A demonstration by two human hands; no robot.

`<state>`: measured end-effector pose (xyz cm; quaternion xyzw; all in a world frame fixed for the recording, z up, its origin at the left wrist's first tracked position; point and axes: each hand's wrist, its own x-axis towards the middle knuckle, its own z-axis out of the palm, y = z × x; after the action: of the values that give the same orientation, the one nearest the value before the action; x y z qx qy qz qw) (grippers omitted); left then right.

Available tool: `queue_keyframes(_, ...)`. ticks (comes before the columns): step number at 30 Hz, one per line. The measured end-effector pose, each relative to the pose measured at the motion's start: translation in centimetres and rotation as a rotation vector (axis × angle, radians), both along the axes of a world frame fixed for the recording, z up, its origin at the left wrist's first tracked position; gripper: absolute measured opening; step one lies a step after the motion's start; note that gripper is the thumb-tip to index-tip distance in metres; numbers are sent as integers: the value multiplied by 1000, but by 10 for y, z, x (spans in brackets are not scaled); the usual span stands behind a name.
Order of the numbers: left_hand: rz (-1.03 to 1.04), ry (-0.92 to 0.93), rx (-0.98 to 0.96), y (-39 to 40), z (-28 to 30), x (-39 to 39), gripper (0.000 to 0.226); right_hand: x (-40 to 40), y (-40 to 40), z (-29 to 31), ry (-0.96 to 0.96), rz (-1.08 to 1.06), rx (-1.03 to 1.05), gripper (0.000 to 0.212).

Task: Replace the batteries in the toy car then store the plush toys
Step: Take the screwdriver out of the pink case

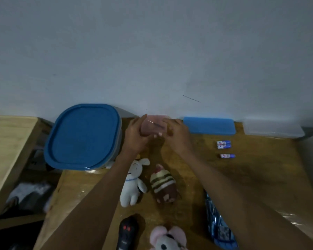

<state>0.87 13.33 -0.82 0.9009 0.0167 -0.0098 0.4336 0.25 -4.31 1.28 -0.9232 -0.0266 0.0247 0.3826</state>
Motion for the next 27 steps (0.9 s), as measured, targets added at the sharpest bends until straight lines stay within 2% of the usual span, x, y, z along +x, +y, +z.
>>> queue_keyframes(3,9,-31,-72,6,-8,2,68,2,4,-13,-1,19,-34,50)
queue_keyframes(8,14,-49,-125,8,-13,7,46,5,2,-19,-82,-4,-44,42)
queue_keyframes(16,26,-24,-267,11,-14,6,64,10,1,-13,-179,-100,89,29)
queue_keyframes(20,-16,-82,-241,11,-12,3,79,24,11,0,-221,-263,179,19)
queue_keyframes(23,-30,-97,-218,13,-14,4,79,35,21,7,-184,-416,219,19)
queue_keyframes(27,-68,-75,-213,15,-16,6,85,38,24,9,-181,-431,183,13)
